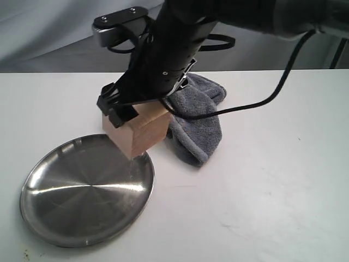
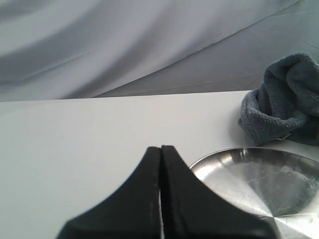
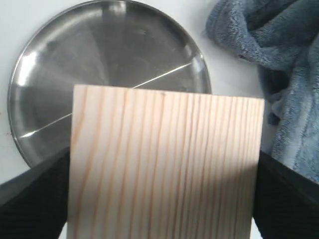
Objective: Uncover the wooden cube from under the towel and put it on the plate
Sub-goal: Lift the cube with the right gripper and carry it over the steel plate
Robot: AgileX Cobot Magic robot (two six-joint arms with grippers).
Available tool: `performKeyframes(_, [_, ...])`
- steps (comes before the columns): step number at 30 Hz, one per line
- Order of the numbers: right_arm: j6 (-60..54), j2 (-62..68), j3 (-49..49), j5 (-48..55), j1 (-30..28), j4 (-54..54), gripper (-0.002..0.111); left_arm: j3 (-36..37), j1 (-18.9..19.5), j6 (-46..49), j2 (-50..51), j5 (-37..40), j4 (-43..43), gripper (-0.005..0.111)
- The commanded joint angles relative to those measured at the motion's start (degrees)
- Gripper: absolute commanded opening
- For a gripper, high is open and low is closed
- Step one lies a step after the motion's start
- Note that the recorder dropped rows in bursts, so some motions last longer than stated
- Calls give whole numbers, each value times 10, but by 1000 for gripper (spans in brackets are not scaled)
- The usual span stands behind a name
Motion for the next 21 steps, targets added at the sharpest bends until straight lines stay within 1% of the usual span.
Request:
performKeyframes(1, [-2, 27, -4, -23, 32, -1, 0, 3, -2, -3, -1, -5, 1, 0])
performKeyframes(6, [0, 69, -5, -54, 67, 10, 0, 3, -2, -3, -1, -5, 1, 0])
performKeyframes(8, [0, 86, -24, -54, 80, 10, 0, 3, -2, -3, -1, -5, 1, 0])
performKeyframes(11, [1, 126, -77, -51, 100, 10, 0, 3, -2, -3, -1, -5, 1, 0])
performKeyframes(12, [1, 155, -120, -43, 110, 7, 0, 3, -2, -3, -1, -5, 1, 0])
performKeyframes(13, [1, 169, -140, -34, 115, 4, 0, 3, -2, -3, -1, -5, 1, 0])
performKeyframes(15, [8, 204, -179, -6, 117, -11, 0, 3, -2, -3, -1, -5, 1, 0])
performKeyframes(17, [31, 222, -187, -2, 117, -40, 0, 3, -2, -3, -1, -5, 1, 0])
performKeyframes(21, [33, 236, -187, -3, 117, -46, 0, 3, -2, -3, -1, -5, 1, 0])
